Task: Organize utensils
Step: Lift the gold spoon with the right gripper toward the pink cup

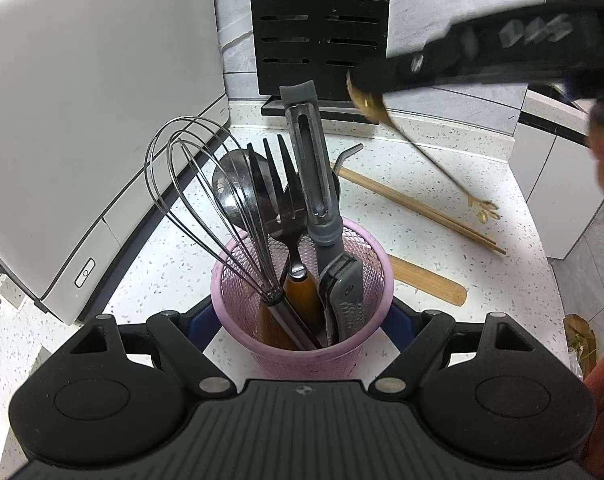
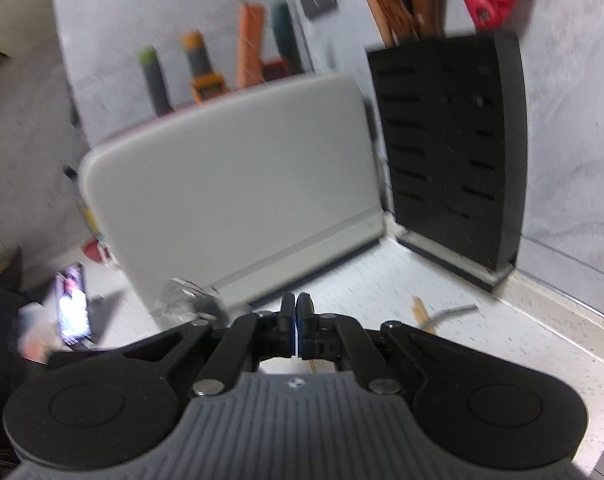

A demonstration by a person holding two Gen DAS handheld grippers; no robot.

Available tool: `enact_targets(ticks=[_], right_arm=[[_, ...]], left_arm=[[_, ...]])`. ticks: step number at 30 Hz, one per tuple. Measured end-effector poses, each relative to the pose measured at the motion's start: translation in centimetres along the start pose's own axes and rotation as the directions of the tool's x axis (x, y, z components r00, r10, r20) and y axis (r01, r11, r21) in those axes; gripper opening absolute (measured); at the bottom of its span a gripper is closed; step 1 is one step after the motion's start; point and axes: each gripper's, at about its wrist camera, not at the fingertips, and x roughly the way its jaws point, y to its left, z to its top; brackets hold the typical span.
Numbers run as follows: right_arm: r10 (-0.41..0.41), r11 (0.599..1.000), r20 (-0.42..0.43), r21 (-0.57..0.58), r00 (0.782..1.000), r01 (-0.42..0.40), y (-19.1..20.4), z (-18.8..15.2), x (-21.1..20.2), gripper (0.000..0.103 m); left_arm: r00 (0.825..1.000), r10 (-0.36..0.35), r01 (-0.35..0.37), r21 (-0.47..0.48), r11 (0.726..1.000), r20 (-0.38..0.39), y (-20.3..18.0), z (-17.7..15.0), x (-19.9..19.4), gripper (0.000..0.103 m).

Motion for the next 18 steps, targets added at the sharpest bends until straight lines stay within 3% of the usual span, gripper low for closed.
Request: enact_targets(ticks=[8,18], right_arm=[[0.106,0.991,0.219,0.053,0.970,-0.120,1.9,-0.9,-3.2,0.000],[0.145,0.981,0.270,0.086,0.952,-0.173,2.9,-1.9,-0.9,0.000]], left_arm=[[1.000,-0.013,0.013,0.002,1.000,-0.002,0.0,-0.1,-0.1,0.095],[0.999,-0.035,0.035,-0.009,0.999,-0.005,0.4,-0.3,-0.3,0.093]])
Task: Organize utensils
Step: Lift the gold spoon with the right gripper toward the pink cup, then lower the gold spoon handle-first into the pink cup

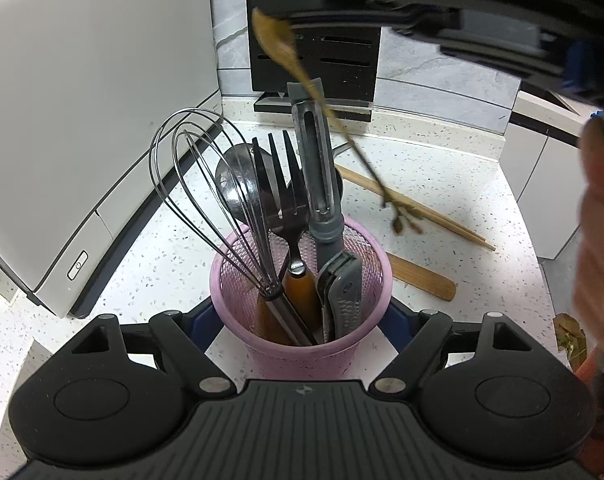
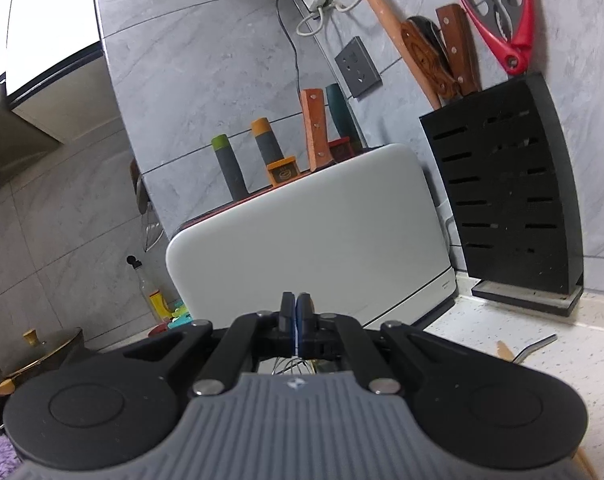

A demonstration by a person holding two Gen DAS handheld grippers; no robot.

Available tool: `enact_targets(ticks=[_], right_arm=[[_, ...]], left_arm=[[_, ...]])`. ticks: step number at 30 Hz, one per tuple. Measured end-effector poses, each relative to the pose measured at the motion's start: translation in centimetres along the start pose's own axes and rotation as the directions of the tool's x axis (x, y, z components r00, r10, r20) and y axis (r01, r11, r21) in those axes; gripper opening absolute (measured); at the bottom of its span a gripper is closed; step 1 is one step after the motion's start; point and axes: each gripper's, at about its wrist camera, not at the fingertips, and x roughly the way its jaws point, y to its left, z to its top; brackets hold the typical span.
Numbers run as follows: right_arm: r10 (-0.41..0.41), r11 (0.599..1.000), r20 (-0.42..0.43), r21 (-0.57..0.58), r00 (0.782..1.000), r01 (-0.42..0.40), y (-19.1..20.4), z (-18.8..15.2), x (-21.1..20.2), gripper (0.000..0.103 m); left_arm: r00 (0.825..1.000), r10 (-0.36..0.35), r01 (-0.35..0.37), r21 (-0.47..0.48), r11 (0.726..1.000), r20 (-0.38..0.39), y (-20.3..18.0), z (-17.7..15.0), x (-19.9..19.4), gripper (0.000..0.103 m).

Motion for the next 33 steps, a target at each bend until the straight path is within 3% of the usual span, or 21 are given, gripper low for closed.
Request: enact_targets(ticks=[10,24,27,33], right_arm=[[0.001,1.000,-0.010,-0.004,1.000,-0.001,-0.5,-1.6,1.3,0.000],[0.052,0.998,0.006,-0.028,0.999,-0.052,-0.9,-1.8,0.0,0.000],[0.095,0.995,-0.015,0.003,0.995,-0.095,-1.0,-1.6,0.7,0.000],[0.097,0.995,-0.060,-0.019,0.993,-0.099,-0.9,-2.4,2.1,0.000]], left_arm=[[1.000,-0.022,0.022,-0.013,1.000,-0.002,0.5,-0.2,-0.3,0.092],[1.000,-0.019,0.019,-0.026,0.999,-0.007,0.6,0.1,-0.1,0.092],[1.000,-0.017,0.017,-0.026,1.000,-0.006,0.5,0.1,-0.1,0.092],[0.999,-0.032,0.031,-0.034,0.999,-0.006,0.9,-0.1,-0.3,0.092]])
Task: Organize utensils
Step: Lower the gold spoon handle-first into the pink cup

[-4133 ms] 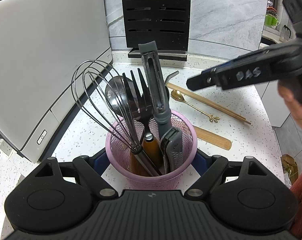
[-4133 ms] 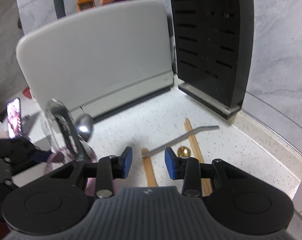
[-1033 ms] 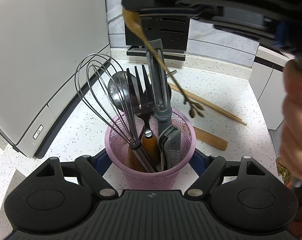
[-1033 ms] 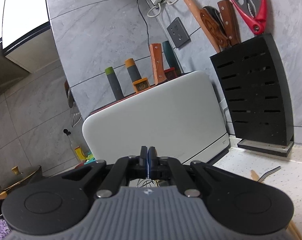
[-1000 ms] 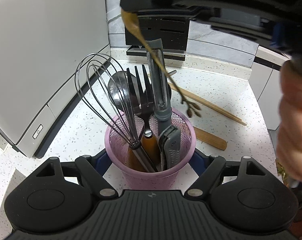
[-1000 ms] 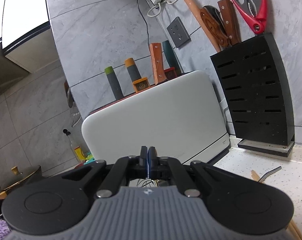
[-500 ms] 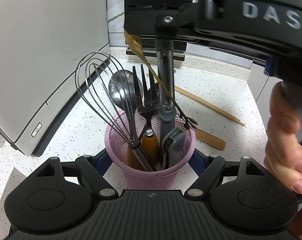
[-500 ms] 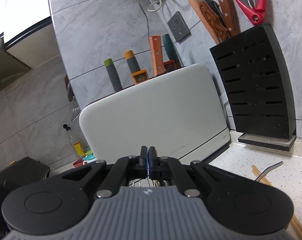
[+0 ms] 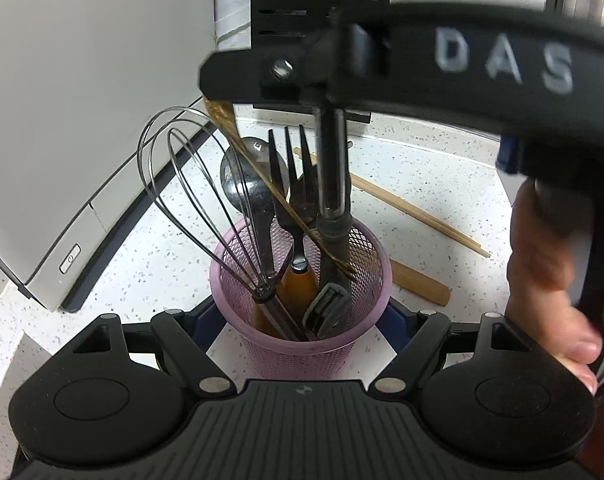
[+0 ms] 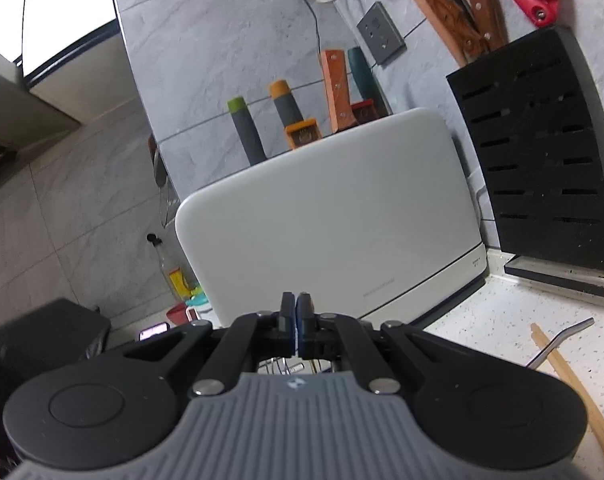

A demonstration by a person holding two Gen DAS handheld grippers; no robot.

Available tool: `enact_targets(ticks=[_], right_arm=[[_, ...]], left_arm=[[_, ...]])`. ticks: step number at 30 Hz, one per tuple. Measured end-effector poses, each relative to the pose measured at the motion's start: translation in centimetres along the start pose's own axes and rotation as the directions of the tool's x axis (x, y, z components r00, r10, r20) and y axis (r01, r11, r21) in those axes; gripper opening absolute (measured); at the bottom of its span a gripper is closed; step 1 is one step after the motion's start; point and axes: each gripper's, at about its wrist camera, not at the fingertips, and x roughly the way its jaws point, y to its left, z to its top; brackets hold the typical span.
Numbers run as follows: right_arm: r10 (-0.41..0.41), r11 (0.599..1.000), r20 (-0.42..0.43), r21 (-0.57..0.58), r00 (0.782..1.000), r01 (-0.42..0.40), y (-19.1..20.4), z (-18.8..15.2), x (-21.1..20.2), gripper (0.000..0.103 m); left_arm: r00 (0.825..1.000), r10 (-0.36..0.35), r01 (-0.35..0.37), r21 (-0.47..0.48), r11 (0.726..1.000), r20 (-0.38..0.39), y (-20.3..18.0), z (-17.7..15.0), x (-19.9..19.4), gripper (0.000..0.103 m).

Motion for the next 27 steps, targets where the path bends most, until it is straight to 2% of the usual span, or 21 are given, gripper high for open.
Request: enact_targets(ticks=[10,17,27], right_arm=[[0.041,0.998,-0.038,-0.051,0.998,-0.043,-0.4,-0.2,-2.3,0.000],[0.080,0.983,-0.081,-0.161,0.993,-0.093,-0.2,-0.2,-4.8,0.000],[0.012,0.991,-0.186,-0.130,0.982,-0.037,-2.1,-1.3,-5.1,0.000]], left_arm=[[1.000,-0.007,0.007,-0.005,1.000,-0.003,0.4,-0.1,0.0,0.091],[1.000,-0.002,0.002,-0.007,1.000,-0.003,0.4,0.1,0.3,0.091],[1.000,0.001,-0.001,-0.007,1.000,-0.002,0.3,0.0,0.2,0.091]])
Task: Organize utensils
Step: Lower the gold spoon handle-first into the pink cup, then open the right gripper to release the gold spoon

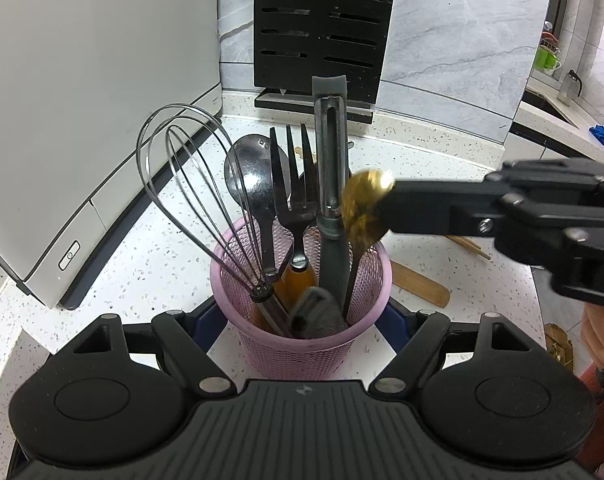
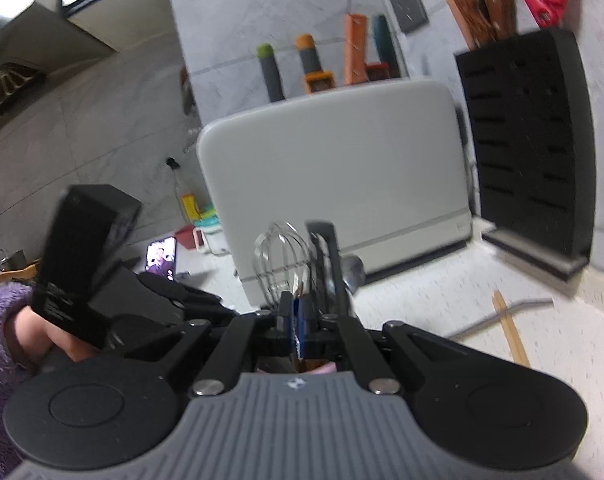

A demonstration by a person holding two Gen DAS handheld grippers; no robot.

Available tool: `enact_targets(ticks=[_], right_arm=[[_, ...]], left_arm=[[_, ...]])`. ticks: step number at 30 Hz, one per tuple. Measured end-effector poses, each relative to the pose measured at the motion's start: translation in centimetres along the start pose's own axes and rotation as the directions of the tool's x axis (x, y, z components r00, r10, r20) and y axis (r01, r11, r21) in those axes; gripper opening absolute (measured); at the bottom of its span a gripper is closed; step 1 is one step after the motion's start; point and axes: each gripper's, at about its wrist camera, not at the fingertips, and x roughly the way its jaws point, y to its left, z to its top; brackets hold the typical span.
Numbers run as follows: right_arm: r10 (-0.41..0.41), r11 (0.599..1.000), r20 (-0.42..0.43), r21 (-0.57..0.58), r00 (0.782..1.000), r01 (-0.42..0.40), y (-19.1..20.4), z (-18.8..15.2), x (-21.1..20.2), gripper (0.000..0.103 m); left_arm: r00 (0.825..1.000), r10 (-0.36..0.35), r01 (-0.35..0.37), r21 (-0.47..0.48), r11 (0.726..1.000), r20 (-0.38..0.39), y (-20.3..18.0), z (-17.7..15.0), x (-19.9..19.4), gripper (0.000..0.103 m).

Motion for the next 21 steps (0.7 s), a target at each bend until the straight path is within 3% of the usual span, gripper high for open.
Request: enact_targets(ticks=[6,21], right_arm=[[-0.042,0.998,-0.094,0.038,0.995,0.046,-0.7,-0.3,1.3,0.000],[-0.107,0.994,-0.109,0.019,0.988,0.109,-1.1,0.3,0.9,0.006]], left_arm=[[1.000,0.000,0.000,0.001,1.000,0.000,0.0,0.0,0.0,0.091],[1.000,0.003,-0.003,-0.001,1.000,0.002,0.1,0.1,0.1,0.091]])
